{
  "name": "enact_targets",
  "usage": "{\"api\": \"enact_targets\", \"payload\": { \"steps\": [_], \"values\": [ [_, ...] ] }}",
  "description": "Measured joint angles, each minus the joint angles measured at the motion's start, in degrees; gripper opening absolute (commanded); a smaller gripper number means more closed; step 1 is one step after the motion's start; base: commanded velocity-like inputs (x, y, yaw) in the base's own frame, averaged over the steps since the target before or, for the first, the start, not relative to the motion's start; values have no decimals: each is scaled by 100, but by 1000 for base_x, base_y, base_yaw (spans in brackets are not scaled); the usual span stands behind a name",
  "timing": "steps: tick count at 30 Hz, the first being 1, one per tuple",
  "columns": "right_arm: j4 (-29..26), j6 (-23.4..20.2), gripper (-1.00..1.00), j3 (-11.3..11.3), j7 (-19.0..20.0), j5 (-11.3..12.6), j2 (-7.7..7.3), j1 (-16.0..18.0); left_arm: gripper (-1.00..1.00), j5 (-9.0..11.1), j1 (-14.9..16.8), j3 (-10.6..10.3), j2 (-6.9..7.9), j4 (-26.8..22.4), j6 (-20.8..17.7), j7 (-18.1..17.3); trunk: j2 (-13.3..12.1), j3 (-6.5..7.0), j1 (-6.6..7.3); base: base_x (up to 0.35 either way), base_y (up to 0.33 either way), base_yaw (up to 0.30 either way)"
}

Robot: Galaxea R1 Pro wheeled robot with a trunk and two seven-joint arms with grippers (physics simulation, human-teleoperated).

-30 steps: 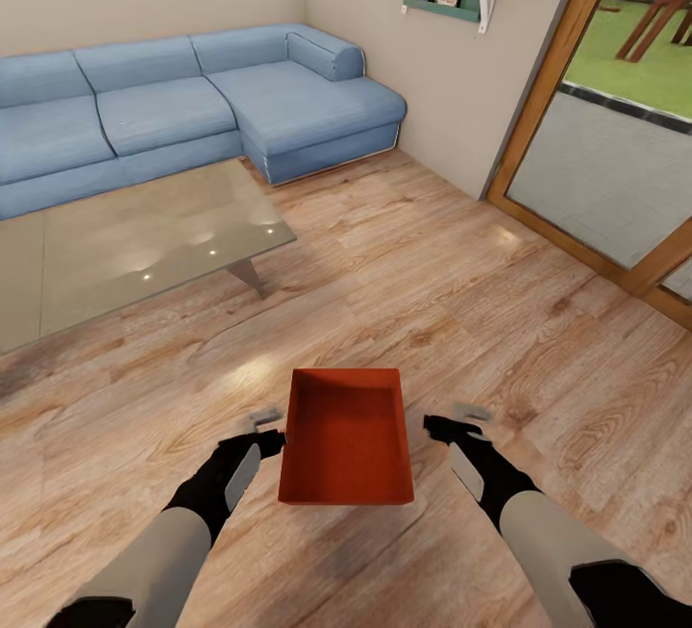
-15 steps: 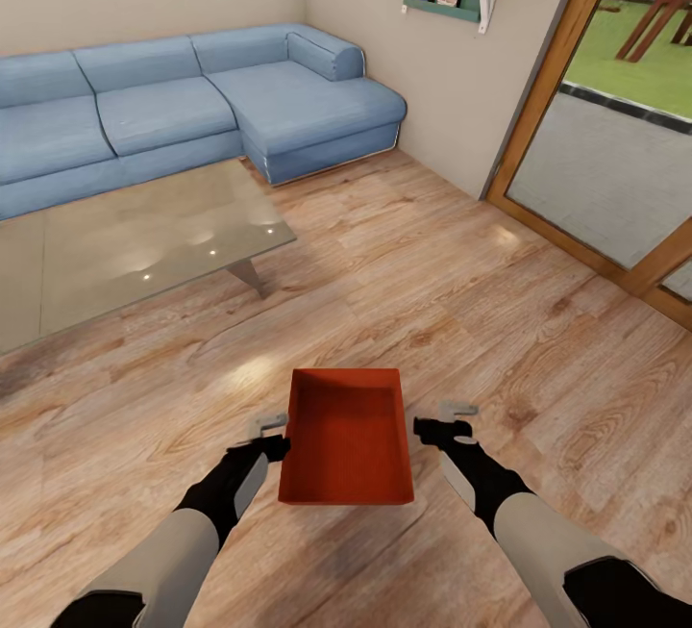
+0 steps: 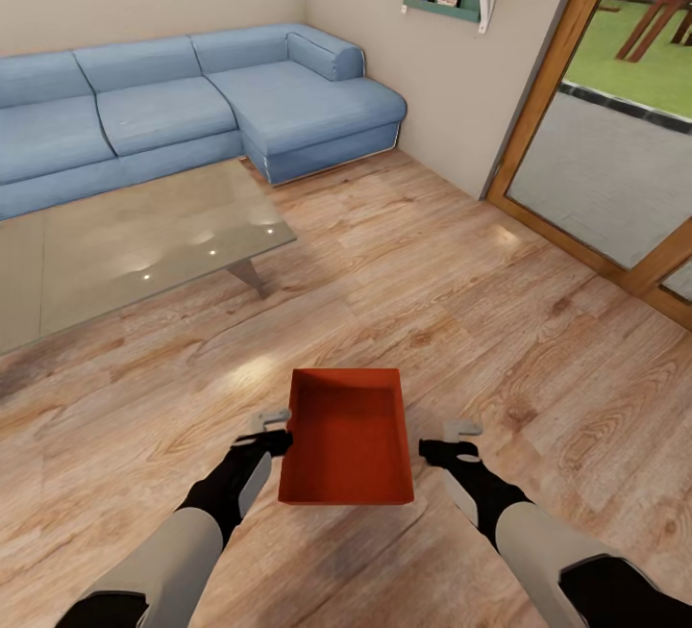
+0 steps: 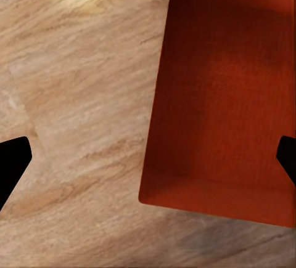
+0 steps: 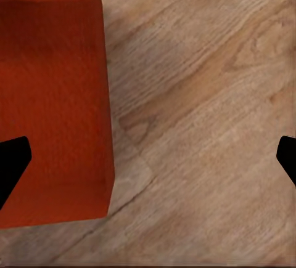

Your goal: Move the two storage containers from the living room to the garage. In the garage, place one container on the floor and stack the other container on top of it (either order is fine).

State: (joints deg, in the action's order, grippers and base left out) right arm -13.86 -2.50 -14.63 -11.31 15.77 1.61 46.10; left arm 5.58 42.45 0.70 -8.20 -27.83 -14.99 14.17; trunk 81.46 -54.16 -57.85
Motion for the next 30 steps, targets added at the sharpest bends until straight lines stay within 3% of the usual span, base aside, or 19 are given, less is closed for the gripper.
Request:
{"api": "enact_targets", "payload": {
  "steps": [8, 13, 30],
  "values": [
    [80, 31, 100, -6, 2, -6, 100, -3, 100, -1, 0, 3, -12, 17, 322, 73, 0, 0, 0, 0, 0, 0],
    [85, 24, 100, -4, 62, -1, 204, -2, 100, -1, 0, 3, -20, -3, 354, 82, 0, 0, 0, 0, 0, 0],
    [164, 34, 100, 0, 263, 1, 321, -4, 100, 15, 0, 0, -119, 64, 358, 88, 0, 0, 0, 0, 0, 0]
  ]
}}
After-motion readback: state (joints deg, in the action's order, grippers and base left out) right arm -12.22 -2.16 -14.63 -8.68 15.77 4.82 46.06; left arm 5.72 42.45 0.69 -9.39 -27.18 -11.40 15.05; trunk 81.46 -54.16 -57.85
